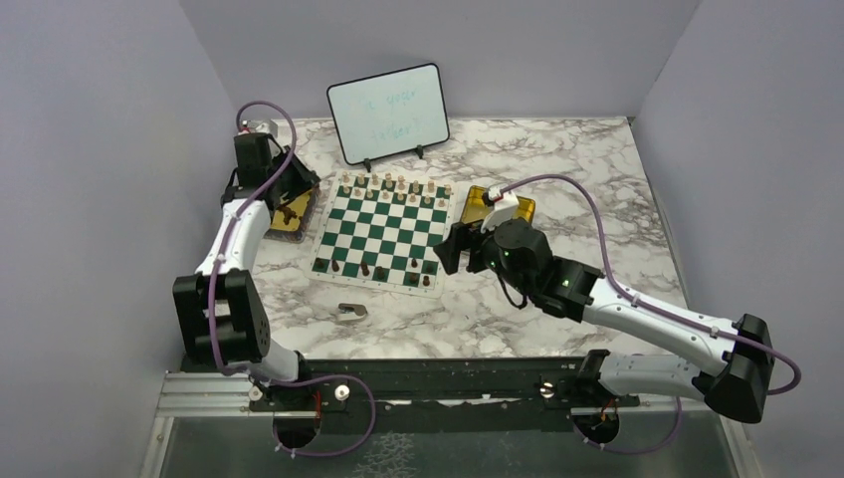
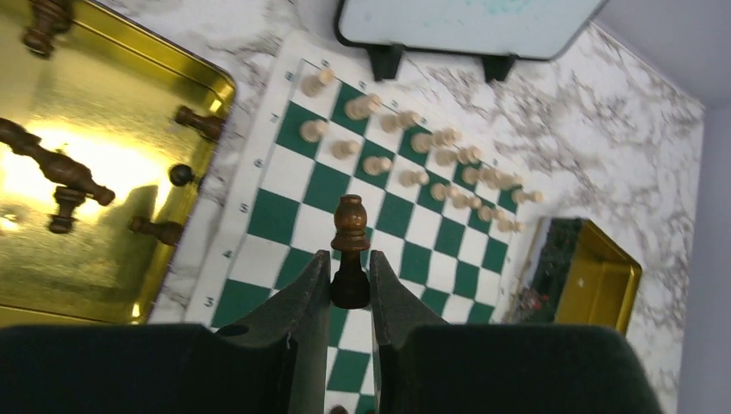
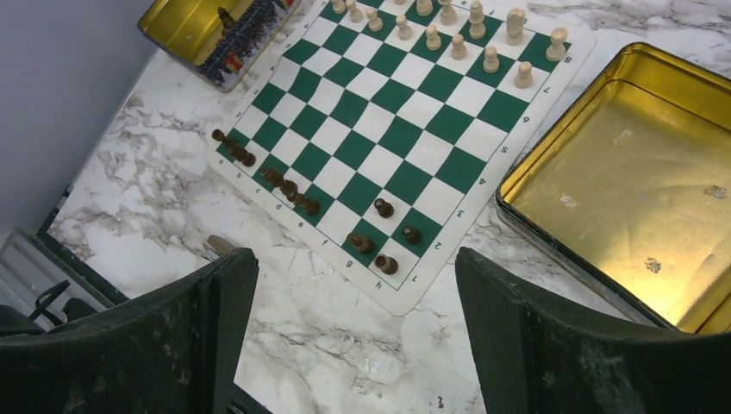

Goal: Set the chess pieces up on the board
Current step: Pick up the chess piece from the storage box, then place the chess piece on the chessboard.

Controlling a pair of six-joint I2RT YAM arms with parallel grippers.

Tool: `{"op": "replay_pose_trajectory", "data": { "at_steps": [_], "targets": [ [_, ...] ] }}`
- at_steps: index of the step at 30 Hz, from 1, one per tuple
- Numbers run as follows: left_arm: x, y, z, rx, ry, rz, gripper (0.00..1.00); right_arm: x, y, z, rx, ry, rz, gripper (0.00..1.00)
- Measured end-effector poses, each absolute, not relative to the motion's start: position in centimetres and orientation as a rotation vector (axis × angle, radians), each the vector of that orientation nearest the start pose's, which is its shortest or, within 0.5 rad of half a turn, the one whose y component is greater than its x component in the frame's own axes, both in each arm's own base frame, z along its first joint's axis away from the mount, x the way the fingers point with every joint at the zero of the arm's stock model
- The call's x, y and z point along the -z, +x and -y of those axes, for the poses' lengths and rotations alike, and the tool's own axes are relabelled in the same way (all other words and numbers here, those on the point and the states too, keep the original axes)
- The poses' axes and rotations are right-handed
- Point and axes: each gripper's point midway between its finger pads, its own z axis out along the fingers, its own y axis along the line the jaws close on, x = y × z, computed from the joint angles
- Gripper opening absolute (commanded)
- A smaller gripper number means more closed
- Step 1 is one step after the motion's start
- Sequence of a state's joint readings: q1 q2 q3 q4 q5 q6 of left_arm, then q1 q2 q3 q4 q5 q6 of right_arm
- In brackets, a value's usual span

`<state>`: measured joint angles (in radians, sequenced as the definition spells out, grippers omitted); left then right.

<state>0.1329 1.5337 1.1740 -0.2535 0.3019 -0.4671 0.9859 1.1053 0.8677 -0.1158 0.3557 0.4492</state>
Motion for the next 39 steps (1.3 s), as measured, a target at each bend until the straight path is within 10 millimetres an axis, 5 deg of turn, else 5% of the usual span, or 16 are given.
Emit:
{"op": "replay_pose_trajectory", "data": {
  "at_steps": [12, 19, 26, 39],
  "targets": [
    [-22.1, 37.2, 13.3, 0.84, -0.062, -2.092, 0.2, -22.5, 25.4, -29.3, -0.658, -0.239, -1.976, 0.8],
    [-21.6, 32.1, 18.8, 1.02, 0.195, -2.077, 0.19, -25.9, 26.9, -30.3, -0.796, -0.25, -1.932, 0.56],
    [-22.3, 28.1, 21.5, 1.132, 0.417, -1.992, 0.19, -29.1, 27.0, -32.1, -0.99, -0.32, -1.879, 0.51],
    [-23.5, 24.6, 23.6, 1.217, 0.634, -1.878, 0.19, -28.0, 25.9, -34.4, -1.209, -0.41, -1.973, 0.49]
  ]
}}
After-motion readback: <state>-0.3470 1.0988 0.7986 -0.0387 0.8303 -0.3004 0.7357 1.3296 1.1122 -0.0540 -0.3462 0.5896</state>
